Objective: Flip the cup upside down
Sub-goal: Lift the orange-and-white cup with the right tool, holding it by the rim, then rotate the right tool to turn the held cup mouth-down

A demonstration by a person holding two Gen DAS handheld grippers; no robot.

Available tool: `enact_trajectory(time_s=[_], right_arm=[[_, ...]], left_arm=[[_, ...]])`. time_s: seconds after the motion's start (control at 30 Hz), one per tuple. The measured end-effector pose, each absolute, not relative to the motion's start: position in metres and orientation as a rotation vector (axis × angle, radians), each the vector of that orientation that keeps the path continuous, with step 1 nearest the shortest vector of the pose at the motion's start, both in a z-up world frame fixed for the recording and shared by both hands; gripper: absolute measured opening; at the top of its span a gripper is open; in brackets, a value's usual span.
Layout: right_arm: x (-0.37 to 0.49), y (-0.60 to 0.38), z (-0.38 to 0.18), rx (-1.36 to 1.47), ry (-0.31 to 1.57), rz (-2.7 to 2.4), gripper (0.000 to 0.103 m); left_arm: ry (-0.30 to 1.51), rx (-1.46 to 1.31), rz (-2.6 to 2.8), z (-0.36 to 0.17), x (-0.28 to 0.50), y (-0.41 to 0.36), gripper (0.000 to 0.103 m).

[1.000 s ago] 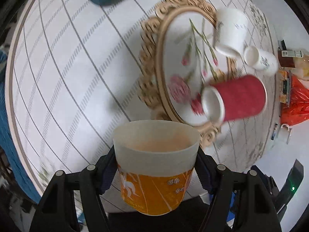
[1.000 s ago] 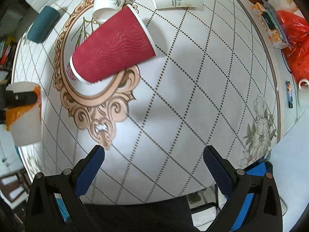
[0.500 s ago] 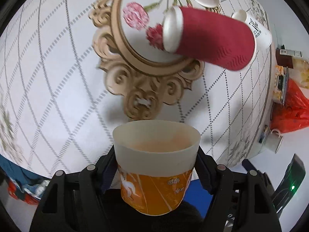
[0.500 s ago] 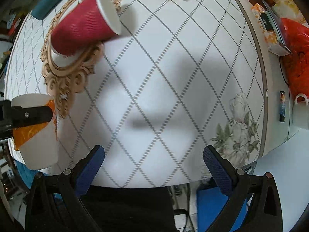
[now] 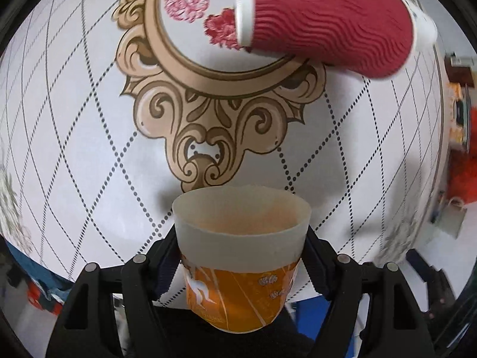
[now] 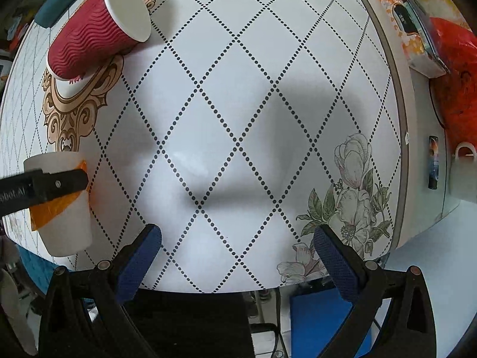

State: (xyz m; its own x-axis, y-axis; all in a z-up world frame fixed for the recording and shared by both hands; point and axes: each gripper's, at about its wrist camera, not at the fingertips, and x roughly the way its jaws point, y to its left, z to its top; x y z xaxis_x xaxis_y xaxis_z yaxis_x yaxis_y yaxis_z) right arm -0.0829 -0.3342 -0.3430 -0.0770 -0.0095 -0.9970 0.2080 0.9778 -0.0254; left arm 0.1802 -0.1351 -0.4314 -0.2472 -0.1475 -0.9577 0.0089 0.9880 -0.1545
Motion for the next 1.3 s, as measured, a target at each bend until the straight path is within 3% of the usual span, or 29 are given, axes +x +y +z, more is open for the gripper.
enact_trajectory(time_s=[0.17, 0.23, 0.27, 0.3, 0.73, 1.13, 1.3], right_arm=[[-0.093, -0.333, -0.339, 0.167, 1.643, -0.197, 0.103], [-0.093, -0.331, -0.337, 0.169, 1.643, -0.199, 0.103], [-0.098, -0.331, -0.336, 0.168, 1.643, -0.201, 0.103], [-0.090, -0.325, -0.333, 0.170, 1.643, -0.204, 0.103], [-0.065, -0.373, -0.317, 0.194, 1.644, -0.222, 0.103], [-0.082, -0.356, -0.267, 0.292, 1.595, -0.070, 0.103], [-0.074, -0.331, -0.240, 0.241, 1.589, 0.022, 0.103]], left_arm=[[1.827, -0.080, -0.156, -0.437, 0.179, -0.145, 0.073], [1.826, -0.073, -0.152, -0.438, 0.180, -0.147, 0.079], [1.825, -0.074, -0.151, -0.438, 0.180, -0.148, 0.089], [1.823, -0.075, -0.150, -0.439, 0.181, -0.148, 0.090], [1.785, -0.073, -0.180, -0.416, 0.185, -0.136, 0.090], [1.559, -0.035, -0.139, -0.318, 0.176, -0.084, 0.090], [1.546, -0.060, -0.036, -0.310, 0.158, -0.034, 0.090]])
